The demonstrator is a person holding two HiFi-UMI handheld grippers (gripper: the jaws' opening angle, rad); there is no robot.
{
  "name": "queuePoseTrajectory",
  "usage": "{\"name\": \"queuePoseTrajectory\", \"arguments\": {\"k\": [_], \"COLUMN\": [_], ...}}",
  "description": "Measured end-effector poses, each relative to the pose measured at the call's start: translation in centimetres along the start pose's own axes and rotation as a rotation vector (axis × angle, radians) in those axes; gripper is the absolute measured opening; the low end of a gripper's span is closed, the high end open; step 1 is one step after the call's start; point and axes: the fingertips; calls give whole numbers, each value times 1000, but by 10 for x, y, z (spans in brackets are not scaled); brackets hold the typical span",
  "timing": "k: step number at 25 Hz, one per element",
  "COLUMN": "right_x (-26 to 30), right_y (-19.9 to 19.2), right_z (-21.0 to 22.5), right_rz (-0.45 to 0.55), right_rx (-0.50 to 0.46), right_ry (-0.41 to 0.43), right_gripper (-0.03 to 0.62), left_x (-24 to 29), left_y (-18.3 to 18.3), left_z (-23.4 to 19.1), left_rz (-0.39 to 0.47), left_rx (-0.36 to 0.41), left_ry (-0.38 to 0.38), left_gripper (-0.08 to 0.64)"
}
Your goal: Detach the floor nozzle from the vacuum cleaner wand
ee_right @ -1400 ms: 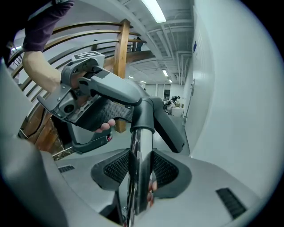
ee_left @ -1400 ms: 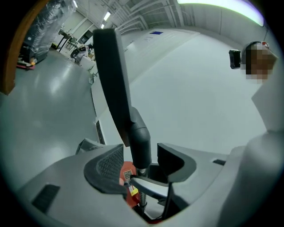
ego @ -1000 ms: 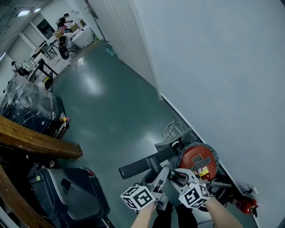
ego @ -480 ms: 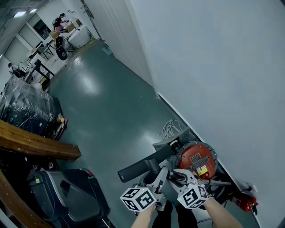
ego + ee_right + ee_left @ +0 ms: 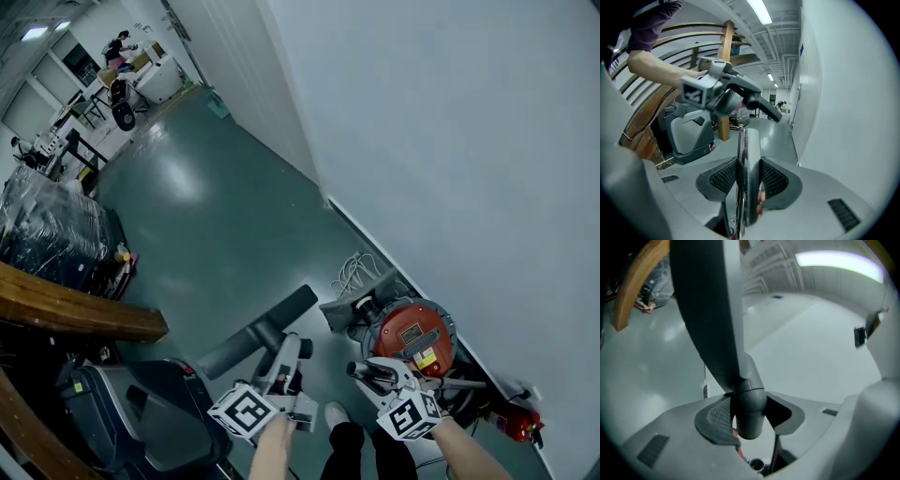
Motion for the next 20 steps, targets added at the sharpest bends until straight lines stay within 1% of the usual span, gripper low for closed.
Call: {"name": "queuePoseTrajectory", "arguments": {"k": [1, 2, 3, 6, 8, 11, 13, 15, 18, 20], "right_x": [2, 4, 5, 3, 3, 1, -6, -17, -32, -46], "right_y": [-1, -2, -6, -9, -5, -3, 11, 33, 66, 90], "right_z": [2, 3, 4, 3, 1, 0, -1, 3, 21, 33], "right_rz": [-5, -13, -19, -37, -52, -55, -22, 38, 139, 190], "right_rx": [0, -2, -6, -8, -8, 7, 63, 164, 342, 420], "right_ry": [-9, -21, -34, -49, -39, -10, 32, 64, 67, 67], "right_gripper": [161, 161, 161, 161, 161, 163, 174, 183, 183, 181], "left_x": [-4, -7, -9, -14, -18, -21, -24, -29, -37, -42], "left_y": [29, 47, 56, 51, 44, 44, 48, 53, 60, 64], "left_z": [-4, -2, 4, 20, 18, 17, 22, 29, 42, 58], "left_rz": [28, 29, 16, -17, -28, -30, -31, -31, -40, -48], "left_rx": [-5, 1, 24, 80, 82, 92, 120, 152, 230, 300], "left_ry": [4, 1, -9, -46, -43, -40, -38, -32, -19, -18], "left_gripper": [183, 183, 183, 183, 183, 183, 183, 183, 183, 183]}}
Point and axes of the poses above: the fingertips, and each gripper's own axes: x forward along the fingers, z to its right, y out of its top, and after that the axes turned 4 degrees about -z, right-handed
